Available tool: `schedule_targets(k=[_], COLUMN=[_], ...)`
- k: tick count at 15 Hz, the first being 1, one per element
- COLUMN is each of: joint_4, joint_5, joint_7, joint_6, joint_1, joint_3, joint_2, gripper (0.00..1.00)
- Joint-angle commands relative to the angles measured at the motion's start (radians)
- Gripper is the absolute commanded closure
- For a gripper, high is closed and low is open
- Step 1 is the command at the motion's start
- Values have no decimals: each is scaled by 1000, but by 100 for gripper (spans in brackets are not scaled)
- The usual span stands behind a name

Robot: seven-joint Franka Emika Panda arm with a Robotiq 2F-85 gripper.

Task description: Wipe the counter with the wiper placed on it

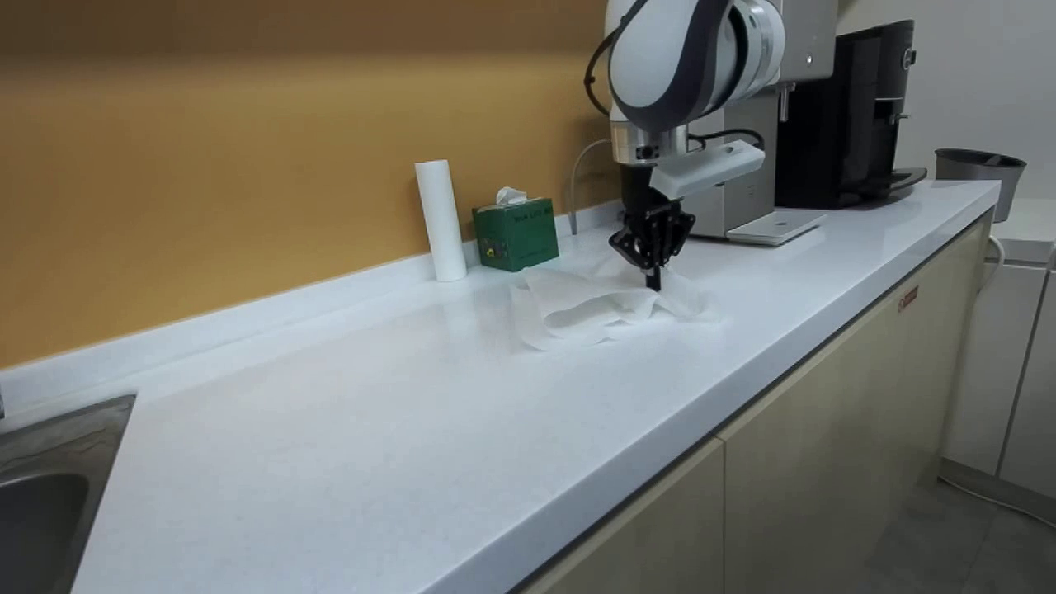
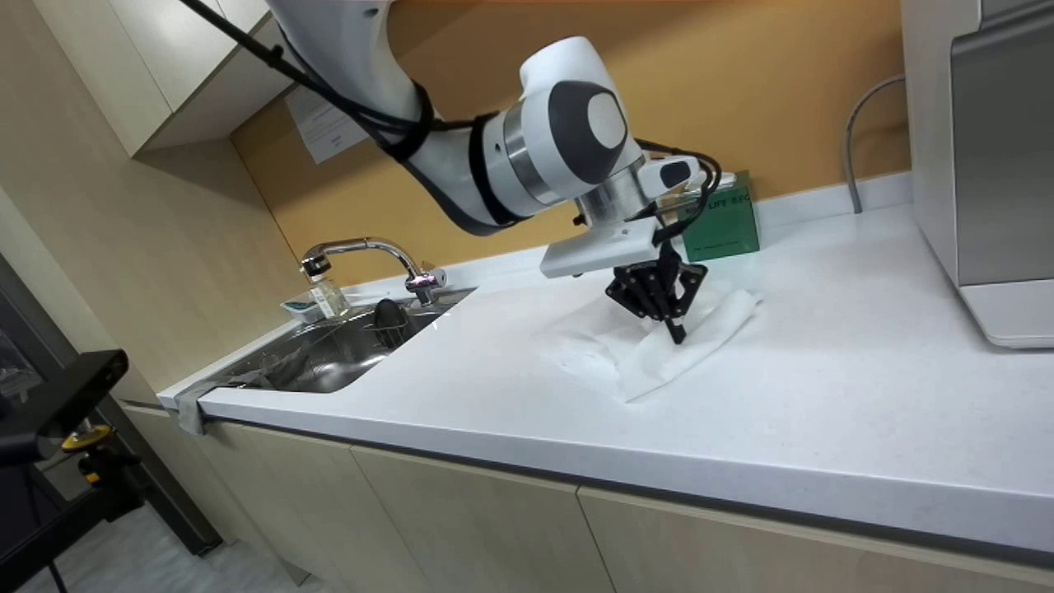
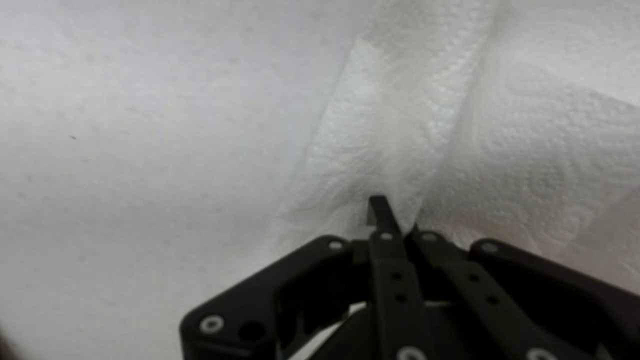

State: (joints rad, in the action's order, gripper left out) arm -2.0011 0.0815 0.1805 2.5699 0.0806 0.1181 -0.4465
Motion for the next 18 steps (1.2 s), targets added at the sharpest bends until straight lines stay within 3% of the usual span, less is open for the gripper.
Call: schedule_targets(k=[1, 4, 6, 12, 18], joint_4=[-81, -144, -192, -310, -239], joint_5=[53, 92, 86, -45, -176], joint_7=[139, 220, 210, 8, -180], joint_6=[26, 31, 6, -4, -10], joint_1=[8, 11, -6, -60, -53], joint_3=[76, 137, 133, -16, -166], joint_2=[57, 94, 126, 188, 123], gripper=[100, 100, 100, 100, 100])
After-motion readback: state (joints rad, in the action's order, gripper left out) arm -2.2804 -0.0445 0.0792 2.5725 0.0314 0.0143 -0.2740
